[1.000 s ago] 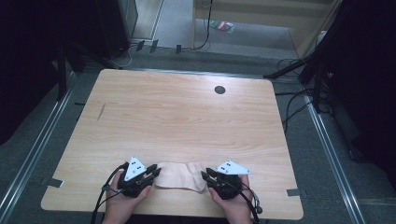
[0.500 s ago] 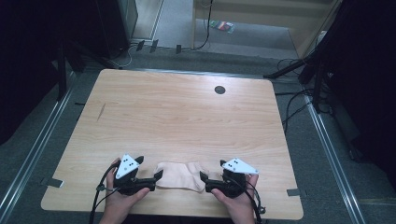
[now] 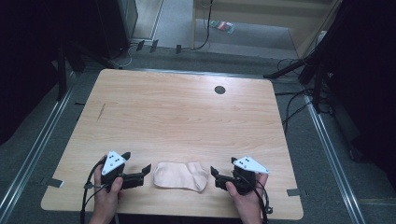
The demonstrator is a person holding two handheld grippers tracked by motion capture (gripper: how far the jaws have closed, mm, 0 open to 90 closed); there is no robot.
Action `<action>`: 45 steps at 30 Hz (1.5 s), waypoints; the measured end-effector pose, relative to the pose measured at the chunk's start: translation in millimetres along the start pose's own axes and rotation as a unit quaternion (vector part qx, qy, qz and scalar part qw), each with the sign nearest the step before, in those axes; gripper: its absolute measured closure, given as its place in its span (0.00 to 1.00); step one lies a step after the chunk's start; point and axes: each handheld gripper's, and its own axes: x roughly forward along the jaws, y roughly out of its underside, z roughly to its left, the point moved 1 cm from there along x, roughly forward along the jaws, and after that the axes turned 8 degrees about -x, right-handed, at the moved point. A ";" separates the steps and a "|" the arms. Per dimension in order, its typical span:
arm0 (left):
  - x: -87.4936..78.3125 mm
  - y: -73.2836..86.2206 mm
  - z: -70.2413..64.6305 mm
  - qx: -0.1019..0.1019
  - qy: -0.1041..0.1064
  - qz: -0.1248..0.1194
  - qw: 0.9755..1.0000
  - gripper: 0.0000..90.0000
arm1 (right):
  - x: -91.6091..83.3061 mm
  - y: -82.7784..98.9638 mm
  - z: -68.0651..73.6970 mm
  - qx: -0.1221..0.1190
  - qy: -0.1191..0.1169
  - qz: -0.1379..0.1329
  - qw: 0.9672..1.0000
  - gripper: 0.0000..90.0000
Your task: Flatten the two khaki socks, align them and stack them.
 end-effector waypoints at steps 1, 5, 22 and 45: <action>-0.9 0.0 2.8 -0.001 -0.004 0.001 1.000 0.09 | -0.6 0.5 -1.8 0.001 0.002 0.000 1.000 0.15; -5.8 0.2 15.3 -0.007 -0.017 -0.001 1.000 0.09 | -2.8 3.2 -9.0 0.003 0.012 0.003 1.000 0.15; -26.0 5.9 57.9 -0.029 -0.061 -0.005 0.998 0.09 | -13.8 16.3 -46.6 0.014 0.057 0.016 0.998 0.15; -47.3 9.3 99.3 -0.044 -0.107 -0.013 0.993 0.09 | -41.8 46.9 -98.8 0.051 0.106 0.039 0.992 0.16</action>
